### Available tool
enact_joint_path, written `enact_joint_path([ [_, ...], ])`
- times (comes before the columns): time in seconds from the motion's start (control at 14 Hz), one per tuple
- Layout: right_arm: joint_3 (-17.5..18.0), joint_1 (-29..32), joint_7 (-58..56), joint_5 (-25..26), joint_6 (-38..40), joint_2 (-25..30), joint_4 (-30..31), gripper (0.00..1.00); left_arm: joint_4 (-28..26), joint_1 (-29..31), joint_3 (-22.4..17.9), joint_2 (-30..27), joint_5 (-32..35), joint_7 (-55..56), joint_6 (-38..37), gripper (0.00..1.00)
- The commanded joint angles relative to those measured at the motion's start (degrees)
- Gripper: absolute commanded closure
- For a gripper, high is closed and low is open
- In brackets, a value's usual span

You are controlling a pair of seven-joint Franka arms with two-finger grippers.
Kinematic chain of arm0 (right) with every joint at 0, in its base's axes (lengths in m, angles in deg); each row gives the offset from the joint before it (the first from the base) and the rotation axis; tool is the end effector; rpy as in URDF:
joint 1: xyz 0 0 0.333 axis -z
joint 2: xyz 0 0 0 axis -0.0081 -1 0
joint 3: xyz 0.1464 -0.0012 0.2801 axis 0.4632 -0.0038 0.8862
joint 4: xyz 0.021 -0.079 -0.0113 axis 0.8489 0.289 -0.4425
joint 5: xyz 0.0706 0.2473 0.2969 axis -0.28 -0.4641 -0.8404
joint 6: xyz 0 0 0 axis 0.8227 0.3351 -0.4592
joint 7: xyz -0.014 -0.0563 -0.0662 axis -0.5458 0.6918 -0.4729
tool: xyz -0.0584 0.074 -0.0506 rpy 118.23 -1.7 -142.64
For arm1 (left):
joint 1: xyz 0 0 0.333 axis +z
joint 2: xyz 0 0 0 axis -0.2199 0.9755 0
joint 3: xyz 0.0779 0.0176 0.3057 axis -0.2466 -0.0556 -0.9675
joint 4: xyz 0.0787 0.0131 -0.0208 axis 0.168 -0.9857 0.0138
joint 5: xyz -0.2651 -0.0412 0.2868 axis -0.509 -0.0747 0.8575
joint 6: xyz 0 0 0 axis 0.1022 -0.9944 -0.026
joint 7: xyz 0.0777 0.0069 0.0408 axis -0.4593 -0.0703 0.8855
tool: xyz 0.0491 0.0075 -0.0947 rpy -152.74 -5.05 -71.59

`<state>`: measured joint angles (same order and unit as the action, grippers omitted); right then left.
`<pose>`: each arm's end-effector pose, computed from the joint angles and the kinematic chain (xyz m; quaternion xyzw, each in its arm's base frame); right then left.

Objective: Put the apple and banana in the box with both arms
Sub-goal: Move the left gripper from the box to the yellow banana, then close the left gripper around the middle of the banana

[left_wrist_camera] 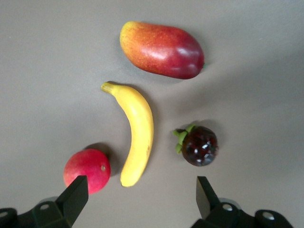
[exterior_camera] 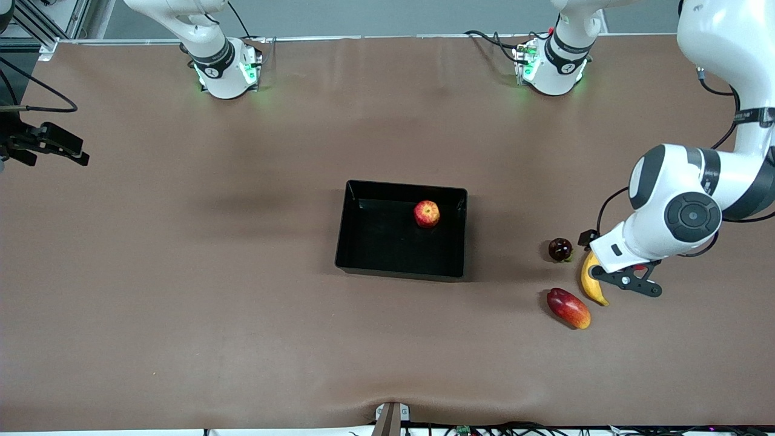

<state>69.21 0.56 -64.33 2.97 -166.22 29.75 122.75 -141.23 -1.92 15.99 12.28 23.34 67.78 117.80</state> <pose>0.5392 -0.0436 0.6153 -0.9998 0.0069 0.0164 0.0042 0.6567 -0.0531 0.3365 -0.9746 0.2055 0.0534 0.0707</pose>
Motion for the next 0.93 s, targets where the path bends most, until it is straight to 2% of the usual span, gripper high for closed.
enact_joint_path([
  [0.0,0.3,0.6,-0.6,0.9,0.5,-0.7,-1.1,0.0,-2.8,3.9,0.5,0.8,0.9,-7.0,5.5,0.0],
  [0.36,0.3,0.6,-0.6,1.0,0.5,-0.7,-1.1,0.0,-9.4,6.9,0.5,1.1,1.0,-8.3,14.4,0.0],
  [0.86,0.3,0.6,-0.6,0.9,0.6,-0.7,-1.1,0.0,-10.0,7.9,0.4,4.6,1.1,-9.4,17.0,0.06],
])
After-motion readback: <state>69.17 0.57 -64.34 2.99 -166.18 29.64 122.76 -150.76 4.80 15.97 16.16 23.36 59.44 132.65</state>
